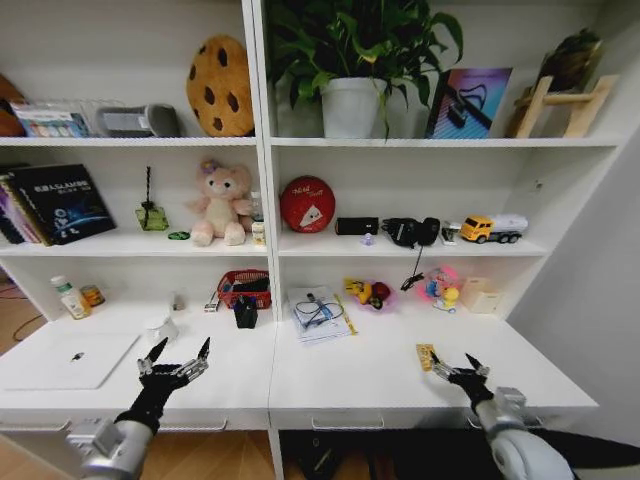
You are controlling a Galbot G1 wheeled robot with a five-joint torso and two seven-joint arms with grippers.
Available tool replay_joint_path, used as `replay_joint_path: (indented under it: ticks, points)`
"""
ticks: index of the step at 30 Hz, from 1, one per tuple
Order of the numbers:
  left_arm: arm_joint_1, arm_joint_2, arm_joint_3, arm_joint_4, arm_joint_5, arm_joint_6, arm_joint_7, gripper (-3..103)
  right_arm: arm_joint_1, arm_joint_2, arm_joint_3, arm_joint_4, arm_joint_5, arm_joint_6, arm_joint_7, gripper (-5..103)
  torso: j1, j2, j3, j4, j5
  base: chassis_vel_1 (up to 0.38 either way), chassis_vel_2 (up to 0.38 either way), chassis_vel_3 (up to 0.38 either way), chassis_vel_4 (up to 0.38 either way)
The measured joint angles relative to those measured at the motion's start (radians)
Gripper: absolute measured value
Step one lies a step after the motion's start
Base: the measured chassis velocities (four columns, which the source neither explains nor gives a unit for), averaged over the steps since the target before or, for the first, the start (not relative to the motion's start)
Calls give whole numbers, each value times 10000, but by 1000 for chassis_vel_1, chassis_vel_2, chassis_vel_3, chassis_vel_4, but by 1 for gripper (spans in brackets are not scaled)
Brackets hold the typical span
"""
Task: Organize the objects on the table.
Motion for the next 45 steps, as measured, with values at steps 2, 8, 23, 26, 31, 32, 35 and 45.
replay_joint_path:
  ticks: [2,8,23,26,31,32,35,45]
  points:
    - [0,0,0,0,0,0,0,100,184,45,-141,-122,-28,-115,141,100,0,0,0,-2,3,0,0,0,0]
    - [0,0,2,0,0,0,0,100,488,82,-230,-348,-81,-293,573,82,1,0,0,-1,6,0,0,0,0]
    - [0,0,2,0,0,0,-7,100,525,234,-215,-460,57,-348,648,27,0,0,-1,-2,4,0,0,0,0]
    - [0,0,2,0,0,0,-7,100,526,237,-220,-463,55,-345,649,22,0,0,-1,-1,4,0,0,0,0]
    - [0,0,2,0,0,0,-8,100,508,200,-178,-495,47,-271,645,2,0,0,-1,-1,7,0,0,0,0]
    - [0,0,3,0,0,0,-8,100,505,161,-146,-496,56,-250,642,1,0,0,0,-1,8,0,0,0,0]
    - [0,-1,3,0,0,0,-8,100,496,92,-120,-465,68,-137,623,0,1,-1,0,-3,9,0,0,0,0]
    - [0,0,3,0,0,0,-10,100,1081,-1139,-573,82,663,226,90,0,0,0,0,-4,6,0,0,0,0]
